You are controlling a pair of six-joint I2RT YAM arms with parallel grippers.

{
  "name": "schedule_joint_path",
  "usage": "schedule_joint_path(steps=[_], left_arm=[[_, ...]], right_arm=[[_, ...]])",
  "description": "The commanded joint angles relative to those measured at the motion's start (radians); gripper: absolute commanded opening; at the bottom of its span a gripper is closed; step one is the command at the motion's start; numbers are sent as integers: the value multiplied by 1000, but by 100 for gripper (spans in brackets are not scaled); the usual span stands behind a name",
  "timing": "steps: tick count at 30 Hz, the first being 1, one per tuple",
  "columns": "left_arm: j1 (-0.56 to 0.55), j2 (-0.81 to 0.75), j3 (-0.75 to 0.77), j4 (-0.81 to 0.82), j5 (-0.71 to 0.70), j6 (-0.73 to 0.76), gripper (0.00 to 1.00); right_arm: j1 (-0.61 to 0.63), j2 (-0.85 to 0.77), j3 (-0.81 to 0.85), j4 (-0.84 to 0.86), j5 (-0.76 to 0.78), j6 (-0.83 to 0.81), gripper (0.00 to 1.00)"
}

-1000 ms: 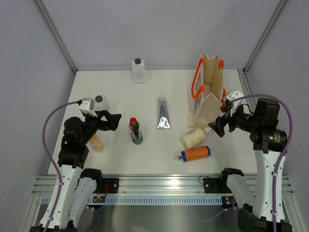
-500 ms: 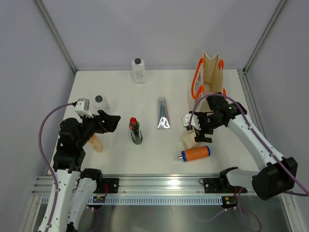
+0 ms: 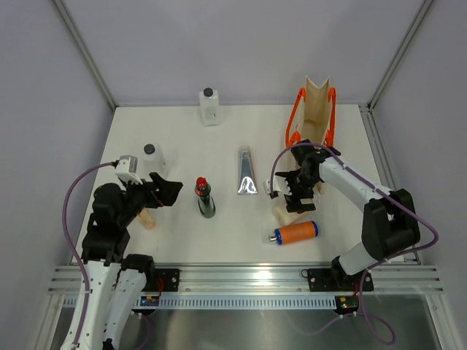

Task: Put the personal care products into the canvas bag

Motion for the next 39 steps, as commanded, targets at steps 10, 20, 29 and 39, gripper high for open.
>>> schedule_joint_path(steps=[10,20,29,39], left_arm=[[5,-33,-45,23,18,17,99],[5,-19,-66,63,40,-6,99],[5,-14,-54,57,40,2,99],[5,-19,-49,61,52,-7,99]], right_arm=[[94,-22,-132,115,66,-1,100],[112,51,-187,207,104,10,97],[117,-35,-158,158,74,46,41],[114,-332,-129,153,-109,253,13]])
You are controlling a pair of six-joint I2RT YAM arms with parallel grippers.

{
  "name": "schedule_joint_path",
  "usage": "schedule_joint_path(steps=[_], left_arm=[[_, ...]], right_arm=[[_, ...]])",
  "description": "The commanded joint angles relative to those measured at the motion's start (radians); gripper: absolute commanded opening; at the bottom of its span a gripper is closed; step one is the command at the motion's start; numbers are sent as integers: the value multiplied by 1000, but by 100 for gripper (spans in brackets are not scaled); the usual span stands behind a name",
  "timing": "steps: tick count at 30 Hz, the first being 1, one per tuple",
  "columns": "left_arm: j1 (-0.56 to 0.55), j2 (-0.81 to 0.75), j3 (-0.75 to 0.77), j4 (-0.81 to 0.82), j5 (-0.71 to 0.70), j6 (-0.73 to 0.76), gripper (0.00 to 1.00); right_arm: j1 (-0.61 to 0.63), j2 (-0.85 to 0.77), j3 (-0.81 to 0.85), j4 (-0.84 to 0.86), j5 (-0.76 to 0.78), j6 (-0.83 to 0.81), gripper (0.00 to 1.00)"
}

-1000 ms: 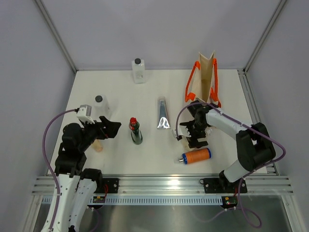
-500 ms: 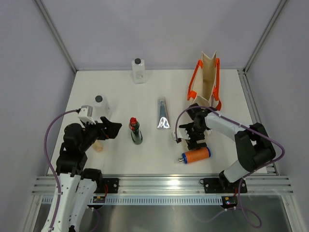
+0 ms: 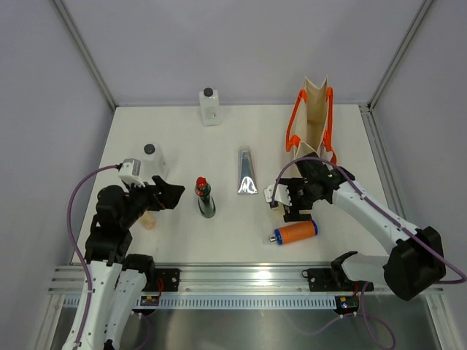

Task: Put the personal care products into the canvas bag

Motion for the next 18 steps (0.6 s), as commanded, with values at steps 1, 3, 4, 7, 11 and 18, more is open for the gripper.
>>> schedule_joint_path(steps=[1,3,4,7,11,18], left_arm=[[3,-1,23,46,36,-7,99],[3,1,26,46,39,-10,99],[3,1,29,44,42,-12,99],[3,-4,38,35,41,-9,99],[3,-5,50,24,36,-4,99],[5,-2,67,33,45,-23,99]], right_arm=[[8,-100,54,43,-103,145,13],[5,-124,60,53,-132,187,11],[5,-150,68,60,-146,233,11],[4,-201,118,54,-219,340,9],[0,-229,253,32,-334,488,8],[-108,-158,529,179,-431,889,4]])
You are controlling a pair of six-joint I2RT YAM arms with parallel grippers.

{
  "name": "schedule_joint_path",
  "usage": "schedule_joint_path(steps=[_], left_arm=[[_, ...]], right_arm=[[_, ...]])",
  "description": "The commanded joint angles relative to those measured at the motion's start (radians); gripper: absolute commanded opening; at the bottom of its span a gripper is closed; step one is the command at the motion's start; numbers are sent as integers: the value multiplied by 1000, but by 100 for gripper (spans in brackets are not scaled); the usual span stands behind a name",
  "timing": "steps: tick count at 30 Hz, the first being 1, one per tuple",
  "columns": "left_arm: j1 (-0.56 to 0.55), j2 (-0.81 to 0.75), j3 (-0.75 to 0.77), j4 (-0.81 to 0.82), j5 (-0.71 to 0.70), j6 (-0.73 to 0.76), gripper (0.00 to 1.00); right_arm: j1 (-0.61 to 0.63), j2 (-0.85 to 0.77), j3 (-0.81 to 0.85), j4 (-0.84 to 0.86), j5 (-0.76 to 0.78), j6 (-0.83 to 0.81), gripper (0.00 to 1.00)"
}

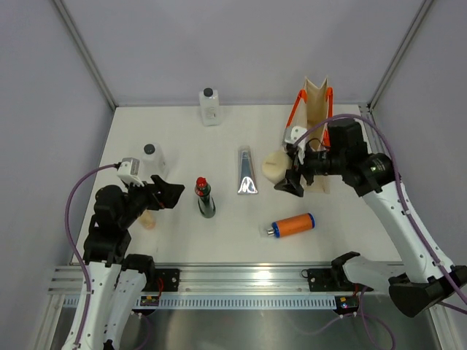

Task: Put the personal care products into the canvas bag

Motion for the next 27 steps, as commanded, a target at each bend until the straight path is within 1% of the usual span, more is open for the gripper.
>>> schedule_joint_path(steps=[1,2,3,5,6,8,9,11,12,13,17,19,21,24,27], left_arm=[[3,-1,48,36,33,-19,99],[3,-2,48,36,35,-19,99],[3,-2,48,35,35,-20,99],[3,-2,48,35,36,-20,99],[5,-2,48,35,39,-20,99],[3,1,47,35,38,-20,99],[3,0,45,35,38,-20,99],[3,4,44,38,38,-22,99],[3,4,44,38,38,-26,99],[3,6,42,39,38,-26,99],[3,7,41,36,36,-29,99],[3,7,41,35,35,-25,99],[5,9,38,35,33,-16,99],[5,22,30,47,35,-8,99],[5,44,30,65,45,-15,99]], right_arm=[[-99,24,158,228,-133,318,4],[-136,38,176,262,-167,366,3],[-201,70,206,339,-170,463,2],[-258,104,230,404,-164,532,1],[-294,119,243,478,-147,588,0],[-314,171,270,524,-103,630,0],[-320,191,273,584,-87,674,0],[-338,242,276,651,-34,731,0],[-347,277,279,715,-21,774,0],[-367,297,282,743,-14,799,0],[-424,369,309,813,49,826,0],[-473,372,295,837,37,829,0],[-496,354,264,853,11,823,0],[-519,326,238,833,-12,796,0],[-527,319,226,801,48,734,0]])
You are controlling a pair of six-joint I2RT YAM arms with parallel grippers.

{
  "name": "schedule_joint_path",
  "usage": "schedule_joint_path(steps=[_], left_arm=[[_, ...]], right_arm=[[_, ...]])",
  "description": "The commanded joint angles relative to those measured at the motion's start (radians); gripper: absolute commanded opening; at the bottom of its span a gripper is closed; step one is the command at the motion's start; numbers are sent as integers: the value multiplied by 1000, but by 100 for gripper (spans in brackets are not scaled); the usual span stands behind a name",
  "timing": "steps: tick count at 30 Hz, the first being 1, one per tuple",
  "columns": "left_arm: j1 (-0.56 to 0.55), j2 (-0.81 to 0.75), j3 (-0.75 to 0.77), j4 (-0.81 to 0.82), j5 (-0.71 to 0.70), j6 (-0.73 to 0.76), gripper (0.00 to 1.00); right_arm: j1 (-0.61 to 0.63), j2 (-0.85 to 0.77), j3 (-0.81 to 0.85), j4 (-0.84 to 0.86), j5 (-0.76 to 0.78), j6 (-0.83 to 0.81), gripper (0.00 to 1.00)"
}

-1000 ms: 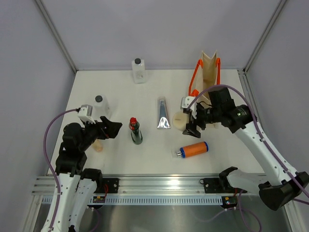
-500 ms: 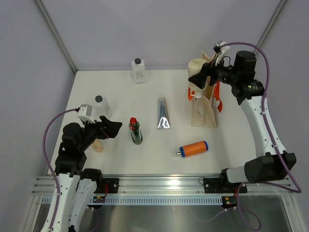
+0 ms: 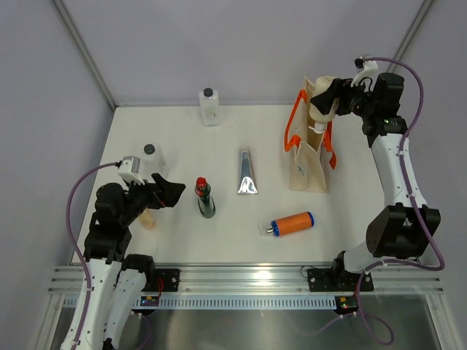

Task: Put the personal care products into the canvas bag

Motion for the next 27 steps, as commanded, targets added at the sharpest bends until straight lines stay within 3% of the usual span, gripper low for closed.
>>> schedule_joint_path(steps=[1,15,21,24,27], left_arm=[[3,29,22,64,37,0,99],[3,15,-12,84,44,3,99],[5,12,-12,78,42,15,99],[3,3,-4,57,39,28,99],[5,-8,-3,40,34,38,99]], right_arm=[[10,-85,19,144,73,-43,0],[21,89,80,24,515,-192,0],[48,149,109,-30,418,-285,0],[65,176,127,-77,289,-327,0],[65,231,169,-125,278,-309,0]])
